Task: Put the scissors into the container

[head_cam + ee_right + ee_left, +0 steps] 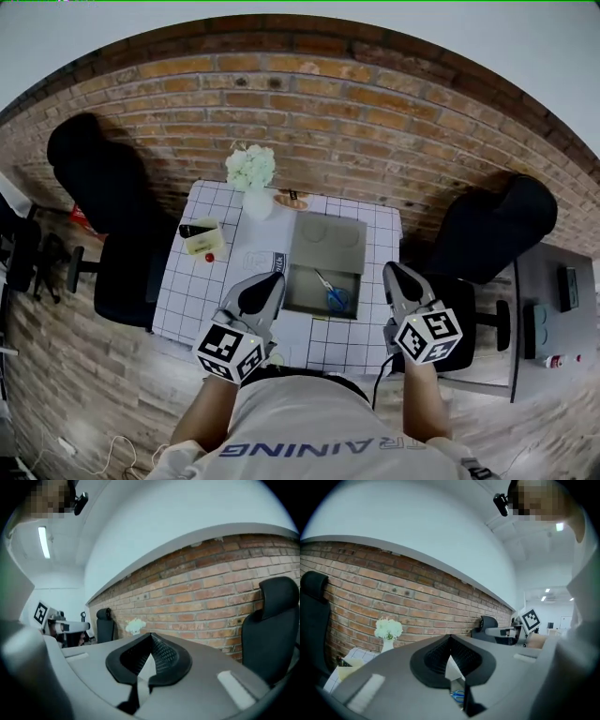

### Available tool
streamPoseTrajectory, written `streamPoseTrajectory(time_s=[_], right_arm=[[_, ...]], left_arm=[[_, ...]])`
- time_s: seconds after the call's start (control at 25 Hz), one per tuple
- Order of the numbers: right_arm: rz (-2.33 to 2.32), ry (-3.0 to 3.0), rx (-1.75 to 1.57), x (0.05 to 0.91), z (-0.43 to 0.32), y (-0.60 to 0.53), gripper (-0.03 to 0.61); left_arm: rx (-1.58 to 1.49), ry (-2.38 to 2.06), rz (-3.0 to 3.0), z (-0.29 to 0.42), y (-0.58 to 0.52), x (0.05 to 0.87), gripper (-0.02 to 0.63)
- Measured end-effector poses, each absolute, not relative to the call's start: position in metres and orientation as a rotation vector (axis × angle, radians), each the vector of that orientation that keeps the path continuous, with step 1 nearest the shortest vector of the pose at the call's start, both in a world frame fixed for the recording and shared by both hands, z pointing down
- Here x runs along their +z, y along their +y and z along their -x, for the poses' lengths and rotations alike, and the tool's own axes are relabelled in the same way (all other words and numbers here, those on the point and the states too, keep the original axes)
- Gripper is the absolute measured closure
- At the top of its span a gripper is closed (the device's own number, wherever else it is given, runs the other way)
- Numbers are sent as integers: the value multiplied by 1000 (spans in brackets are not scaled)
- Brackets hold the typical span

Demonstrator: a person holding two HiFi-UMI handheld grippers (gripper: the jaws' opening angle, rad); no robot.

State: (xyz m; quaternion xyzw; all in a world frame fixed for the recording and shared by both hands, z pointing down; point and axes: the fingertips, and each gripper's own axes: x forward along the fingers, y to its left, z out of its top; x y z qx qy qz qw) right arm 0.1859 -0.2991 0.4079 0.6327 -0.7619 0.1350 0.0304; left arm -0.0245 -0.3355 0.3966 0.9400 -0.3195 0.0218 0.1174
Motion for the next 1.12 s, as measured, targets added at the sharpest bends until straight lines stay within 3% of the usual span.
streamPoseTrajectory(time_s=[0.24, 1.12], right_arm=[[-2146, -2389, 264, 357, -206, -280, 565], [-1990, -2410, 171, 350, -180, -277, 565]], left_arm=[[36, -881, -2844, 3, -334, 372, 614], [23, -901, -2791, 15, -328, 377, 614]])
